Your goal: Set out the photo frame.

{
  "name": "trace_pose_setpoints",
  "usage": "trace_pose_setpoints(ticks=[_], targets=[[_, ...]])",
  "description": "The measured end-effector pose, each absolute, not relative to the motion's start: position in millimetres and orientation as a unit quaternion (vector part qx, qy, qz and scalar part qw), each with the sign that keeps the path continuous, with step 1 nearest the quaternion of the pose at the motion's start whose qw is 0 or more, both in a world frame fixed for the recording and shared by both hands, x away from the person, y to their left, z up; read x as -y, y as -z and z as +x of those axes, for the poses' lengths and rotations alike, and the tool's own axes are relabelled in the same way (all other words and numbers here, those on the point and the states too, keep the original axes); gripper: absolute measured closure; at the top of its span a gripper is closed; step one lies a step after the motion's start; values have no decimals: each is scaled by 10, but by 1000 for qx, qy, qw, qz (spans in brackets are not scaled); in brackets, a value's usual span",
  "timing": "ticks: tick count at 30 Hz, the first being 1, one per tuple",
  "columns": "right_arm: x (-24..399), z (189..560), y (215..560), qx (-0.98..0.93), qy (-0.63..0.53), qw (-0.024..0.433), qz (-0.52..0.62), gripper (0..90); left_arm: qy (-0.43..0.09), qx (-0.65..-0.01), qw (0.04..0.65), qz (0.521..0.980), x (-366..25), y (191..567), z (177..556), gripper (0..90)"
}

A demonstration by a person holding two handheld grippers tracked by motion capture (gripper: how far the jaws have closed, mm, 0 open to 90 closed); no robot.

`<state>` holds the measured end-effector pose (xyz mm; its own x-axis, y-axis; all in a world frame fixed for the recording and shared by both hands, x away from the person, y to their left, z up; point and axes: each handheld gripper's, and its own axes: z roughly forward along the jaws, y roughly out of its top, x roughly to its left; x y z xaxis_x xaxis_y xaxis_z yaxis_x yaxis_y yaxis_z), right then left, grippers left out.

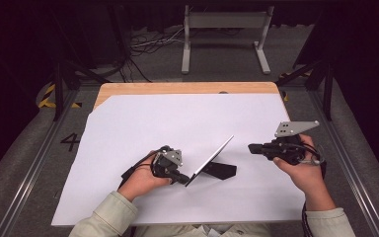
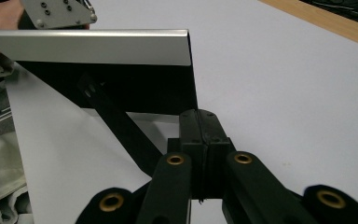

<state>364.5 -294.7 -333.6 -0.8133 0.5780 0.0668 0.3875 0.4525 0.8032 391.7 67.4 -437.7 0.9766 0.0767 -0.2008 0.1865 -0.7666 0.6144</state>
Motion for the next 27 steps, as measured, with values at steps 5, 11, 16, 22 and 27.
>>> trace_pose_setpoints(ticks=[5,11,16,22,27], targets=[[2939,3643,3337,-847,-437,108,284,900,94,-47,329,939,-618,4370,3863,900],[2939,3640,3332,-847,-438,109,282,900,106,-27,321,941,-536,4370,3803,900],[2936,3640,3332,-848,-437,107,282,900,112,-12,312,943,-459,4371,3751,900],[2936,3634,3326,-847,-437,107,282,900,116,7,305,945,-349,4378,3687,900],[2949,3625,3319,-846,-438,108,283,900,120,14,304,945,-270,4390,3652,900]])
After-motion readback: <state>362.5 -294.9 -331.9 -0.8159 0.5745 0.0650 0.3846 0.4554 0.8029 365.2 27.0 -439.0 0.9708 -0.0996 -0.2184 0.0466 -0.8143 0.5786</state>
